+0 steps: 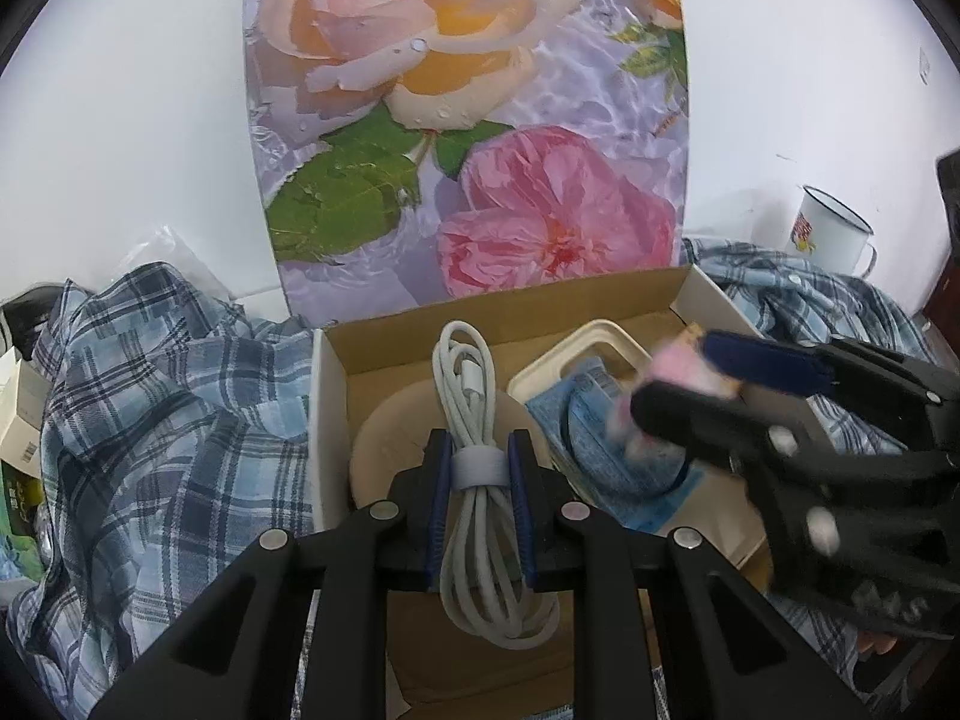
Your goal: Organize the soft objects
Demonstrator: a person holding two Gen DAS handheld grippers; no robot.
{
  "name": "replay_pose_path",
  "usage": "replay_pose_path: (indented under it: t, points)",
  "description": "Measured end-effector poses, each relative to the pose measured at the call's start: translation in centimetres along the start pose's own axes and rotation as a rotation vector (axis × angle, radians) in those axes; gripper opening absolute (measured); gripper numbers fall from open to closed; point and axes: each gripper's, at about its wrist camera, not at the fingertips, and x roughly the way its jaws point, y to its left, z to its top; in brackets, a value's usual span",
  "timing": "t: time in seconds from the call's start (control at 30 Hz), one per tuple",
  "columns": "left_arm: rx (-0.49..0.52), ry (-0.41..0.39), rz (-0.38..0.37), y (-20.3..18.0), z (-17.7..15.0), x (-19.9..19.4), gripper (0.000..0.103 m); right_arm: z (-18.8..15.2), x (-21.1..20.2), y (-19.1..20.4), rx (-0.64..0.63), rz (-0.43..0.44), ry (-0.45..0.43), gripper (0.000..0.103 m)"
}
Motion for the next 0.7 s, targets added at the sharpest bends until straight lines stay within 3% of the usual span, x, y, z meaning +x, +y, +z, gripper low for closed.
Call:
replay_pose_path:
  t: [0.03, 0.07, 0.13, 0.2, 0.23, 0.7]
  points:
    - [-0.008, -0.004, 0.0, 0.1, 0.1, -0.1, 0.035, 0.0, -0.1, -0.1, 0.005, -0.009, -0.006, 0.066]
    - [-0.014, -0.006, 0.015, 0.3, 0.2, -0.1, 0.069, 0.1, -0.3, -0.3, 0.014, -0.031, -0.014, 0.072]
    - [-0.025, -0.017, 0.077, 0.7, 0.4, -0.3, 0.102, 0.3, -0.7, -0.7, 0.027, -0.03, -0.029, 0.092]
    - [-0.044, -0.047, 0.084, 1.3, 0.5, -0.6, 0.103, 0.5, -1.2, -1.2, 0.047, -0.021, -0.05, 0.103]
    - [-0.06, -0.074, 0.072, 1.6, 0.5, -1.0, 0.103, 0.5, -1.5, -1.3, 0.055, -0.022, -0.06, 0.103]
    - [-0.103, -0.098, 0.051, 2.3, 1.0, -2.4, 0.103, 1.1, -2.5, -1.7, 0.058, -0.043, -0.102, 0.103]
